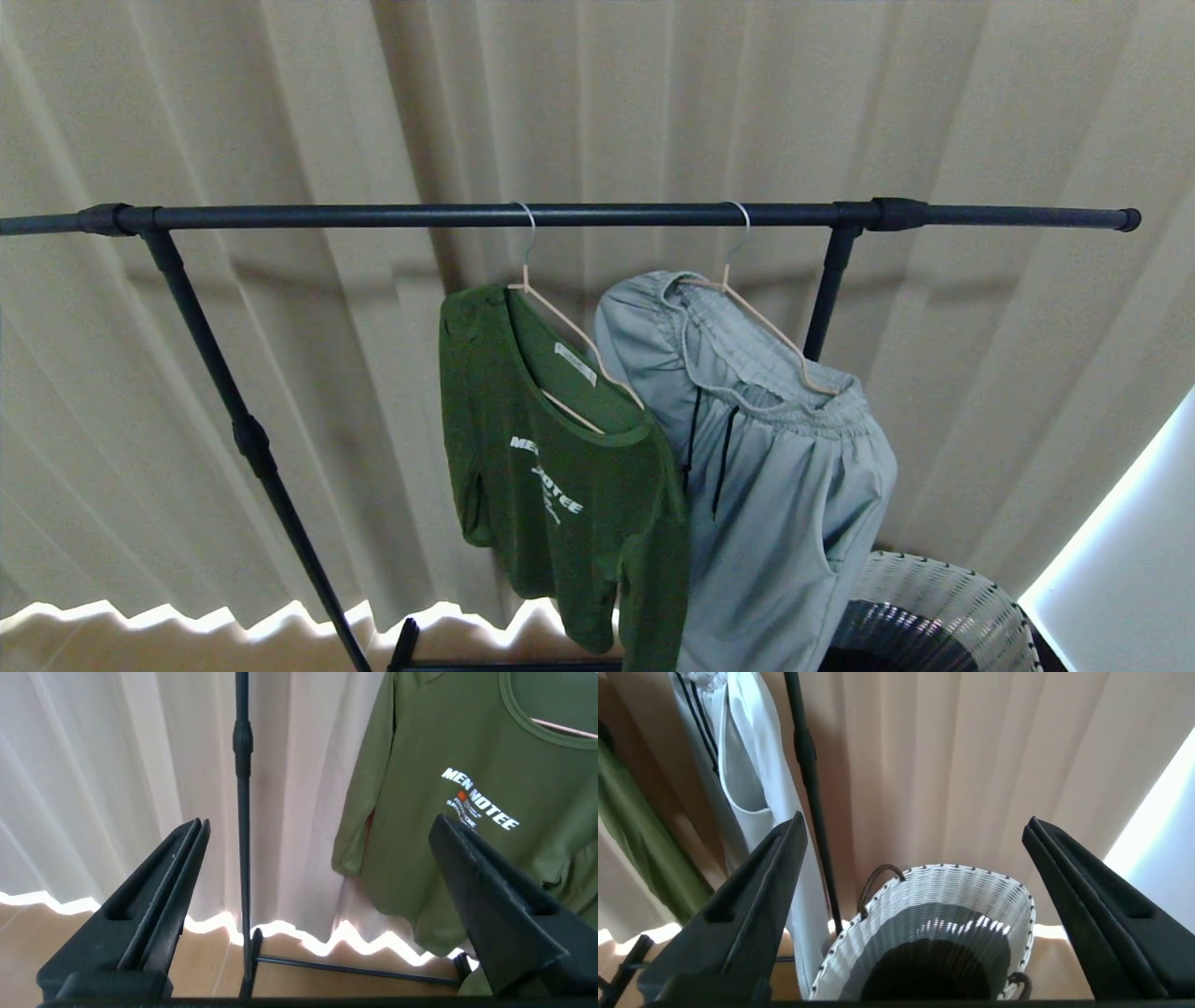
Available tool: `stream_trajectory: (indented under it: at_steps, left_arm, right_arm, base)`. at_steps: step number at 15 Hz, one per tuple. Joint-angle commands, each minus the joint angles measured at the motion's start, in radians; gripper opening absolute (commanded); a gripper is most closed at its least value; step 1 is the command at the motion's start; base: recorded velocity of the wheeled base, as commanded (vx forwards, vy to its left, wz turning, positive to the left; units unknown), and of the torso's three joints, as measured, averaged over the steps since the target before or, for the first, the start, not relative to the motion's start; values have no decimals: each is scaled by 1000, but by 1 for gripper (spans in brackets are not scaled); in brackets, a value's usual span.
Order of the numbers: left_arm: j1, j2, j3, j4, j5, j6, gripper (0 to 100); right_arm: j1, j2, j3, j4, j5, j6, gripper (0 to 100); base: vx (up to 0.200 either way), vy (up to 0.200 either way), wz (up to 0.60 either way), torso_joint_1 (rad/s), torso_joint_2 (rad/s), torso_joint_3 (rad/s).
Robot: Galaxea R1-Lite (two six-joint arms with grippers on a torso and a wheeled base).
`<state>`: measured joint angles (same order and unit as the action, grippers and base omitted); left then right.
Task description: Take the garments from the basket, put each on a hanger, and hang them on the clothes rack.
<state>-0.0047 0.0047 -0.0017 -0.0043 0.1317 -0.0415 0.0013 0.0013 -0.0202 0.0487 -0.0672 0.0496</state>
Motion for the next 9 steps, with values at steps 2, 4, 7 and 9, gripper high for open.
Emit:
stream_trajectory:
  at_steps: [2, 4, 7, 9]
  left_arm:
    - [-1, -2, 0, 0, 0, 0, 100]
    - [0, -2, 0, 0, 0, 0, 100]
    - [0, -2, 0, 0, 0, 0, 100]
    - [0, -2, 0, 0, 0, 0, 100]
  right_arm:
    - [0, -1, -1, 0, 0, 3, 100]
    - [0, -1, -1, 0, 0, 1, 100]
    - [0, -1, 0, 0, 0, 0, 100]
    - [0, -1, 0, 0, -2, 1, 100]
  base:
    - [0, 0, 0, 0, 0, 0]
    - [0, 0, 0, 0, 0, 0]
    - [0, 0, 0, 0, 0, 0]
    - [0, 0, 0, 0, 0, 0]
